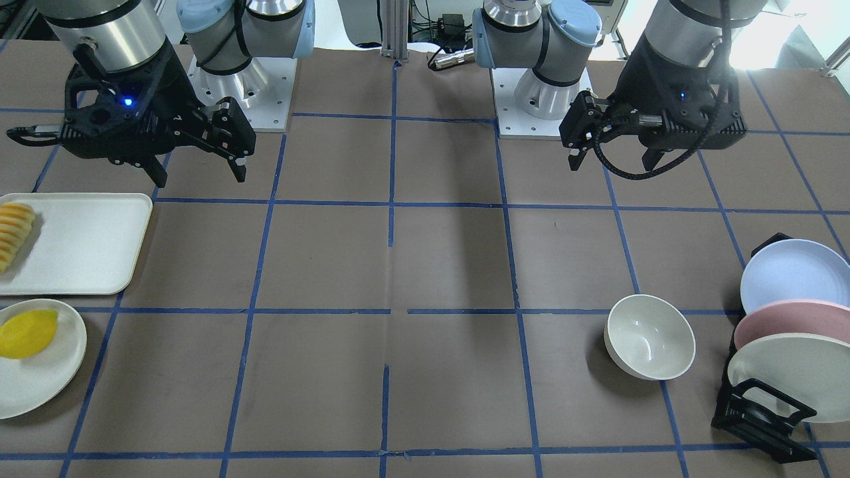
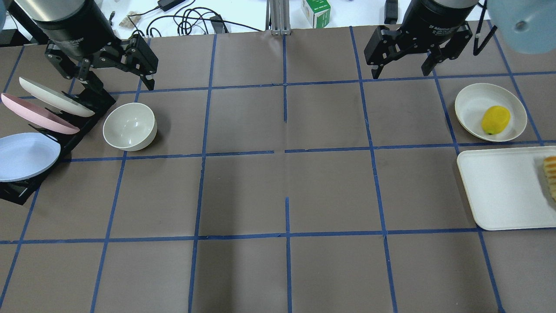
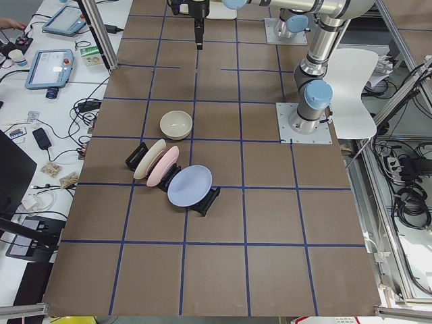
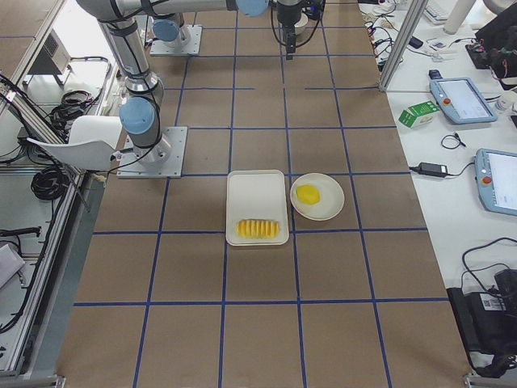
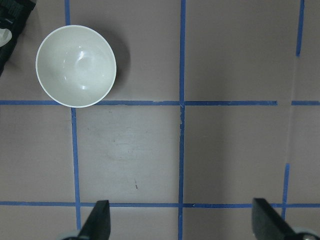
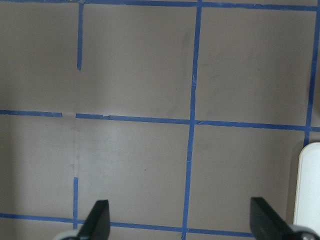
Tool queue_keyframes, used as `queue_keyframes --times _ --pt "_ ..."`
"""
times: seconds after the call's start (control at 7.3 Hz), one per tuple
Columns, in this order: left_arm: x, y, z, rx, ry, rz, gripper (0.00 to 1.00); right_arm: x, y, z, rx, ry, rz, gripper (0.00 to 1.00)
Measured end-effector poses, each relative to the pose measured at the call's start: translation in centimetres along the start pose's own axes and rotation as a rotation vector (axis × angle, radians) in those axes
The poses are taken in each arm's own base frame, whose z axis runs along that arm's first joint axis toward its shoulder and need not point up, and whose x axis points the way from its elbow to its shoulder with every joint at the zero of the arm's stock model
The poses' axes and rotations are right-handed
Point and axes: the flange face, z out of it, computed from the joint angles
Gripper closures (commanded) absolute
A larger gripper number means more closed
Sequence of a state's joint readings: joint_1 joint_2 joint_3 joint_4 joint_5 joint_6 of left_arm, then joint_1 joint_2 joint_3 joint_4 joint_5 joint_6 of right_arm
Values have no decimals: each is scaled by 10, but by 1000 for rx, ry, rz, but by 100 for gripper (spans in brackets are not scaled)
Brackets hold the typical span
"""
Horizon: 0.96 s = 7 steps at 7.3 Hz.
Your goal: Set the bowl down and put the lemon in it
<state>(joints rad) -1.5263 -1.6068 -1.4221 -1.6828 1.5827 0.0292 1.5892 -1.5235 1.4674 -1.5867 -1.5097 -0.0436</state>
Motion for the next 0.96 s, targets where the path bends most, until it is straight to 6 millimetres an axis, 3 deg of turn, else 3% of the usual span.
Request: queue_keyframes --times 0.55,0.82,0.96 --pt "-2 1 4 -9 -3 4 0 5 3 12 -35 15 12 0" --pt "-20 -23 43 -40 -2 8 0 34 -8 25 -63 21 34 0" --pt "-43 -46 79 -52 -1 -2 0 73 -18 40 -95 15 23 0"
